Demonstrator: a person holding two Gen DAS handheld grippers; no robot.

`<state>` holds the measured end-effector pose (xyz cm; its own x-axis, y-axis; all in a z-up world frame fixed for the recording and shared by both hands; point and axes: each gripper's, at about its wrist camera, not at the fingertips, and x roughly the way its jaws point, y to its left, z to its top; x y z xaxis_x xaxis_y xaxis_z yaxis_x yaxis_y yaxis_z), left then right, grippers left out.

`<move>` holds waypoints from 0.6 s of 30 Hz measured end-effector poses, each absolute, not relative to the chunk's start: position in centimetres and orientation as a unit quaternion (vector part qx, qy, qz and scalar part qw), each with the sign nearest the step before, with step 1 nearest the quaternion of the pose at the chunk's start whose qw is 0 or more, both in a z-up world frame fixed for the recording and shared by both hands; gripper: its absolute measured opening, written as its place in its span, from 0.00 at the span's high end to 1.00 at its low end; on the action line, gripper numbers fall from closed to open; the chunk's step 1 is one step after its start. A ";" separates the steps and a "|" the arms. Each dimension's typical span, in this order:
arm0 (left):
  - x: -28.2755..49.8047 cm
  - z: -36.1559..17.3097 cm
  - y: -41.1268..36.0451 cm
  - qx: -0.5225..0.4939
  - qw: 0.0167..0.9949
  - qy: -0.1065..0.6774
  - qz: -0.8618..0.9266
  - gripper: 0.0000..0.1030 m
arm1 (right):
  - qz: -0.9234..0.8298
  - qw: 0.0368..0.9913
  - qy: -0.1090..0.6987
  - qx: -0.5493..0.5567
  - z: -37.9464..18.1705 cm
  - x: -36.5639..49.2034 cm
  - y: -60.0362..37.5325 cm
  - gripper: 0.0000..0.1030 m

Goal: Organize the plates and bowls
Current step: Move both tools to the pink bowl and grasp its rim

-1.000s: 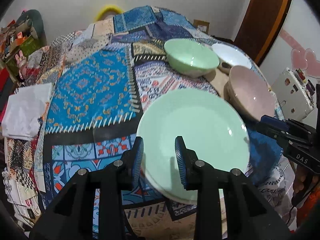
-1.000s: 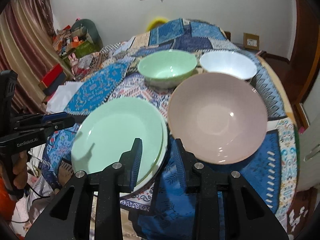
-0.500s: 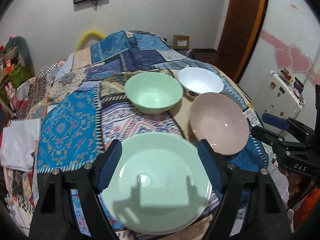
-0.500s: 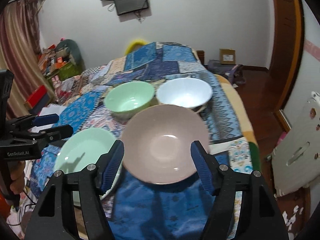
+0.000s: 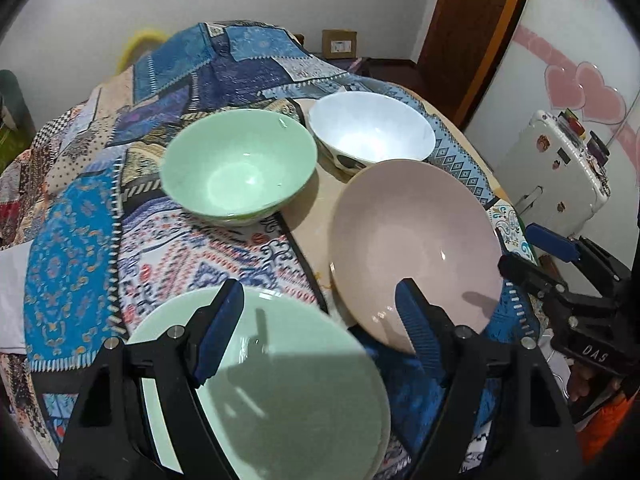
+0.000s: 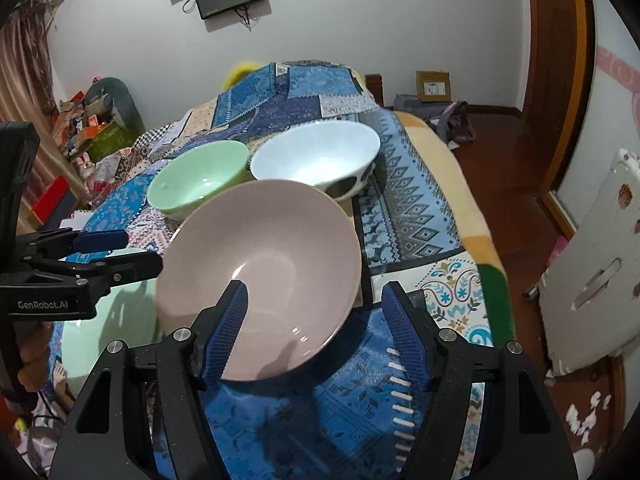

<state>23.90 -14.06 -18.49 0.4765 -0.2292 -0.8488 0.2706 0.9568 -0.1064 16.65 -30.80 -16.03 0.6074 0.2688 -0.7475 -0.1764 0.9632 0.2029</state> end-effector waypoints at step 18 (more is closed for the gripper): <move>26.8 -22.0 -17.3 0.038 0.842 0.508 -0.176 0.67 | 0.140 0.874 0.454 0.101 -19.0 17.9 -31.7 0.77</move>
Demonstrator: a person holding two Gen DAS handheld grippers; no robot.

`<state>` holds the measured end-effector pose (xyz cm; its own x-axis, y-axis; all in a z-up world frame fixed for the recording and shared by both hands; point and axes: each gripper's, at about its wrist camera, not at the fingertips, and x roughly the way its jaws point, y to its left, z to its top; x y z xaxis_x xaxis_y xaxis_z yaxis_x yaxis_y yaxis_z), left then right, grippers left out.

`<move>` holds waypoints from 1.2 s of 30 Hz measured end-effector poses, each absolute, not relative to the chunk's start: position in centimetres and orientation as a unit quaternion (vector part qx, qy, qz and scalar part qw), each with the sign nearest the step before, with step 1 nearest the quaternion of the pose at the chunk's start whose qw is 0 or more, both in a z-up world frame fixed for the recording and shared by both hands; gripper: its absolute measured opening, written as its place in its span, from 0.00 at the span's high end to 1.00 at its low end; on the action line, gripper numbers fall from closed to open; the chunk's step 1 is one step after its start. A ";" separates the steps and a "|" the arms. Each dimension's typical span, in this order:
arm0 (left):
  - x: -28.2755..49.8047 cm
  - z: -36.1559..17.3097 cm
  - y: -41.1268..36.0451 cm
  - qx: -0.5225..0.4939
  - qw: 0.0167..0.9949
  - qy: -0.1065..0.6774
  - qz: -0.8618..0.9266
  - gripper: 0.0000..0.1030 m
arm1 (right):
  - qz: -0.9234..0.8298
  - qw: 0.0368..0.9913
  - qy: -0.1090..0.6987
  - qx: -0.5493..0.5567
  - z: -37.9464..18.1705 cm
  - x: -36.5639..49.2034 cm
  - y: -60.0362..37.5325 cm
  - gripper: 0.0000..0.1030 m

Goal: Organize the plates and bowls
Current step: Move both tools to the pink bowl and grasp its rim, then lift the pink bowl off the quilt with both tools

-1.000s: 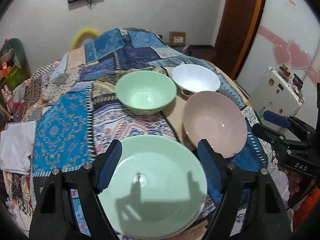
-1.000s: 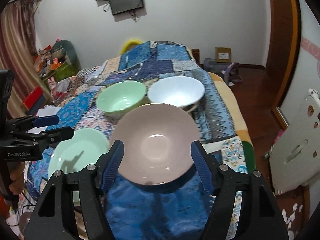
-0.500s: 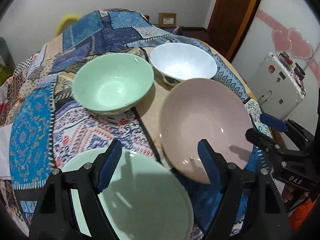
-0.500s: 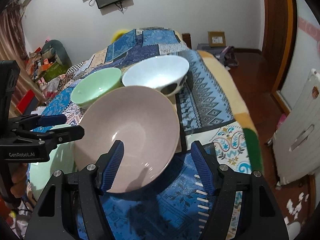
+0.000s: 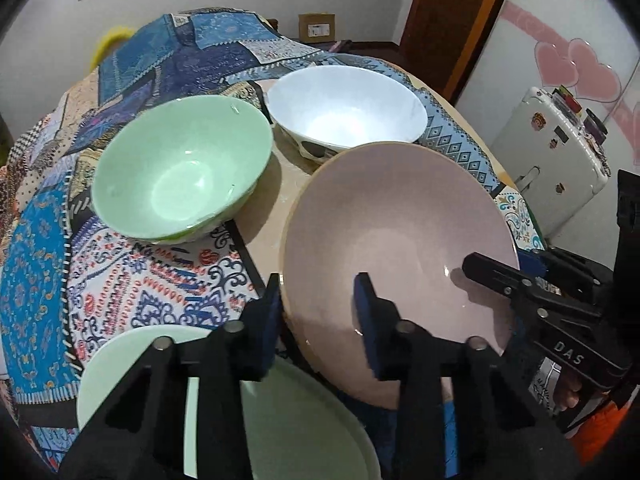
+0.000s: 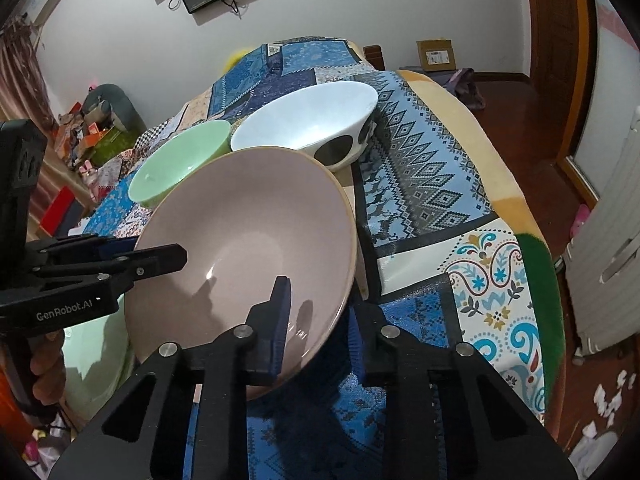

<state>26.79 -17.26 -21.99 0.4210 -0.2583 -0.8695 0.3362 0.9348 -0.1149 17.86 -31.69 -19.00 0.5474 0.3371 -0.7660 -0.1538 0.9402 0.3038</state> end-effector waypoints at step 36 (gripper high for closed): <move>19.7 -13.0 -12.0 0.011 0.885 0.439 -0.158 0.68 | 0.166 0.903 0.390 0.074 -10.9 14.7 -26.5 0.77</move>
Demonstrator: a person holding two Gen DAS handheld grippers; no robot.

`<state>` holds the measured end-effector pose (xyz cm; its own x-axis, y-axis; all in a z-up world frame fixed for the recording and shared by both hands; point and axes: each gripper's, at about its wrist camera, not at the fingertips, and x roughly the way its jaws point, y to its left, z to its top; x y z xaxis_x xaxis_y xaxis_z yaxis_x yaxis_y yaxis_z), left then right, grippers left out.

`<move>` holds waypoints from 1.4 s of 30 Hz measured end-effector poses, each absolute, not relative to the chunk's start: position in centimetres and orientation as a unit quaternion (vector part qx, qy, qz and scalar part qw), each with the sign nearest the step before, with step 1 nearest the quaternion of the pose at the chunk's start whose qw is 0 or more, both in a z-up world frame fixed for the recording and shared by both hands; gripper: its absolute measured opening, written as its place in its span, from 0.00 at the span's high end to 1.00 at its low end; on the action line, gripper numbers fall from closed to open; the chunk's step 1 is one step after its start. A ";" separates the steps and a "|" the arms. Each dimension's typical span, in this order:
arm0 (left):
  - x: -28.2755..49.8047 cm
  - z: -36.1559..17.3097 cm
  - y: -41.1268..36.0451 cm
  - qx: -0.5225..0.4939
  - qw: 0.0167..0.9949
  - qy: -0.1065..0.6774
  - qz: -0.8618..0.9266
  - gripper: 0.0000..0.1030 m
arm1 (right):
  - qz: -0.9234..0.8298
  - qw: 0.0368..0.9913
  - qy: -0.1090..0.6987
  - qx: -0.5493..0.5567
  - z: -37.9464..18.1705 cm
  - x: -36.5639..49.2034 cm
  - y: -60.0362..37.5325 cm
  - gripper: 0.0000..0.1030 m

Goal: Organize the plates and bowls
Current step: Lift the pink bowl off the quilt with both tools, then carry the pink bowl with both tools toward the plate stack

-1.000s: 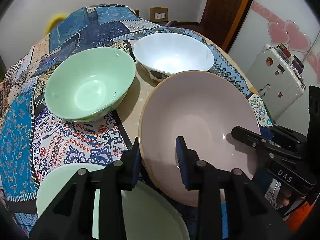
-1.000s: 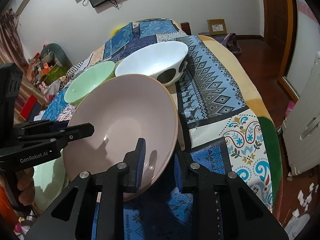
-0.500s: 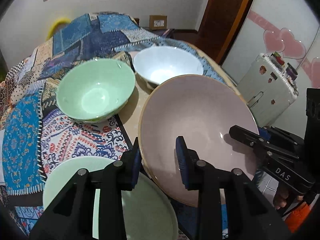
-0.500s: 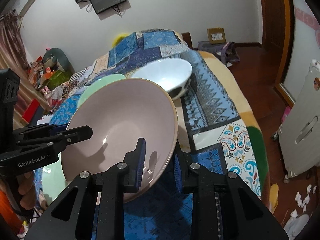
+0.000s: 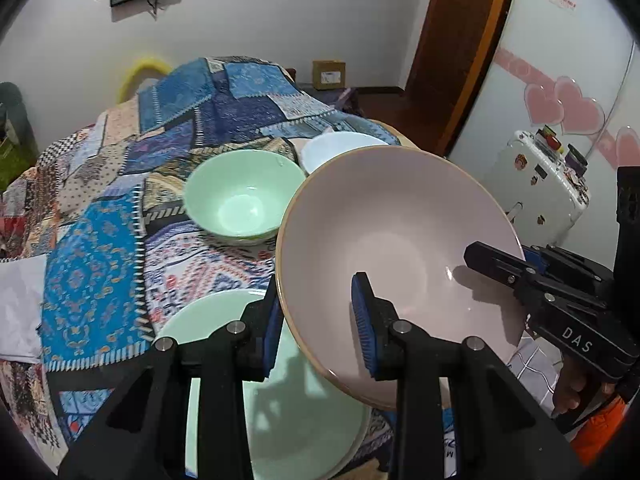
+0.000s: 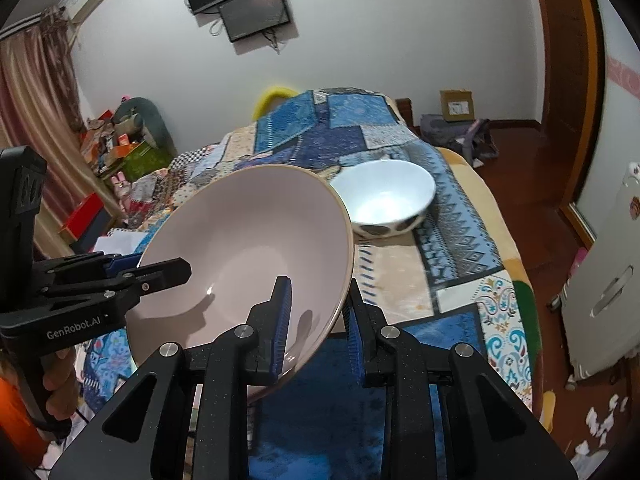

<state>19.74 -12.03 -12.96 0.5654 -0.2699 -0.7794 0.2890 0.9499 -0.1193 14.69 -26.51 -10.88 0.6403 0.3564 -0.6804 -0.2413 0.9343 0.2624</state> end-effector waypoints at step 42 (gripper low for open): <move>8.6 -11.5 9.6 -0.034 0.908 0.418 -0.001 0.68 | 0.328 0.854 0.404 0.003 -11.5 12.6 -6.5 0.77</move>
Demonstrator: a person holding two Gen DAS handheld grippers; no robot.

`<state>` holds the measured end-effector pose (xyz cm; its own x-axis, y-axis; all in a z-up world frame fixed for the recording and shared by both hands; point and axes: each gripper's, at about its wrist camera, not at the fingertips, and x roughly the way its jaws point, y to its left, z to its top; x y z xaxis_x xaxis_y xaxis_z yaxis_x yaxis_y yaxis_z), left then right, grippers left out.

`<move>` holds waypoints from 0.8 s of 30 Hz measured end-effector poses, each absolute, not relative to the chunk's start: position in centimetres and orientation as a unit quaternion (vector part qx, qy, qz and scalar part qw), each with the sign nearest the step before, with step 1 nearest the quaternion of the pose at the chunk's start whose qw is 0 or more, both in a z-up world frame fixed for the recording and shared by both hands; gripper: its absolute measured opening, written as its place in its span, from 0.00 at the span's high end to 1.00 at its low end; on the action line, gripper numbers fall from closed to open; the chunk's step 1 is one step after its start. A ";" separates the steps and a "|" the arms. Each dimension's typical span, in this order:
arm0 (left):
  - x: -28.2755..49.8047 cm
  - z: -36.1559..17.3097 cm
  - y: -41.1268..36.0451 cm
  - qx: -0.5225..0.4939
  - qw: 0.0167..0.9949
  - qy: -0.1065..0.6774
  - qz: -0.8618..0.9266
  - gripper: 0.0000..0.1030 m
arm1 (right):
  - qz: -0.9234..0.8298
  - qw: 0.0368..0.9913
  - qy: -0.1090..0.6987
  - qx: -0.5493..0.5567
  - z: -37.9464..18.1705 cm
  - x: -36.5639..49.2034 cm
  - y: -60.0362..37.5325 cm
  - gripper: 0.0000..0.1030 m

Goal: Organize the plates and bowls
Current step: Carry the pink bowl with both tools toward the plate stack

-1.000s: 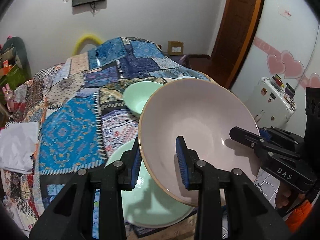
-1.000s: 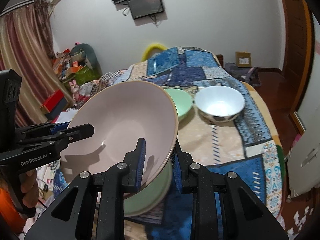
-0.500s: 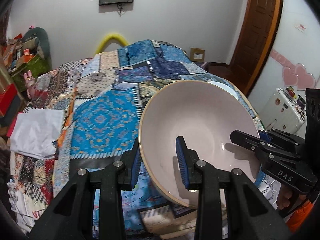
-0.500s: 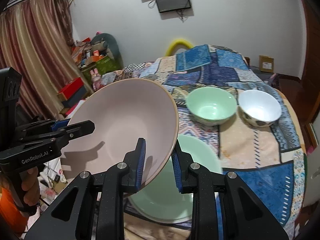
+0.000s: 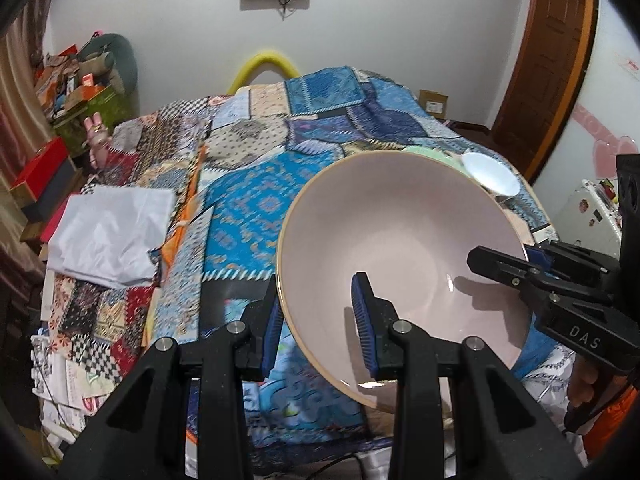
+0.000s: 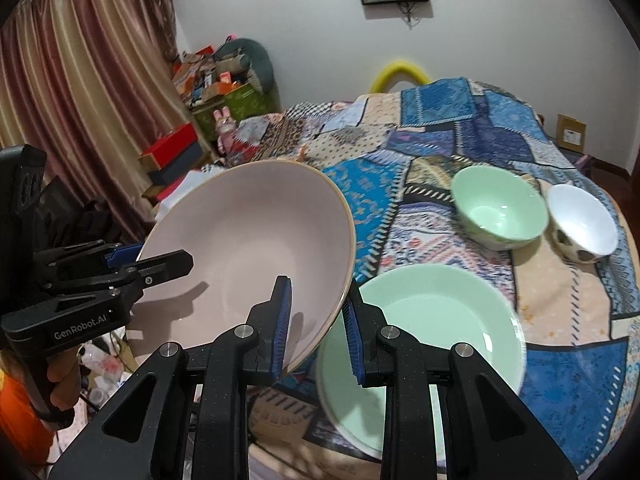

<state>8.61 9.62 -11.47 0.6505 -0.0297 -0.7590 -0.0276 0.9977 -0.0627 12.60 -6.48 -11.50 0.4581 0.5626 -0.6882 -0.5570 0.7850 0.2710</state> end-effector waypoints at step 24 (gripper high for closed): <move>9.2 -20.3 15.9 -0.068 0.858 0.508 0.028 0.68 | 0.338 0.805 0.486 -0.044 -18.0 14.1 0.0 0.77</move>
<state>9.23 15.90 -20.25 0.4832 -0.0202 -0.8753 -0.1179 0.9891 -0.0880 14.09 0.05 -17.97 0.3006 0.5008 -0.8117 -0.5864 0.7682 0.2568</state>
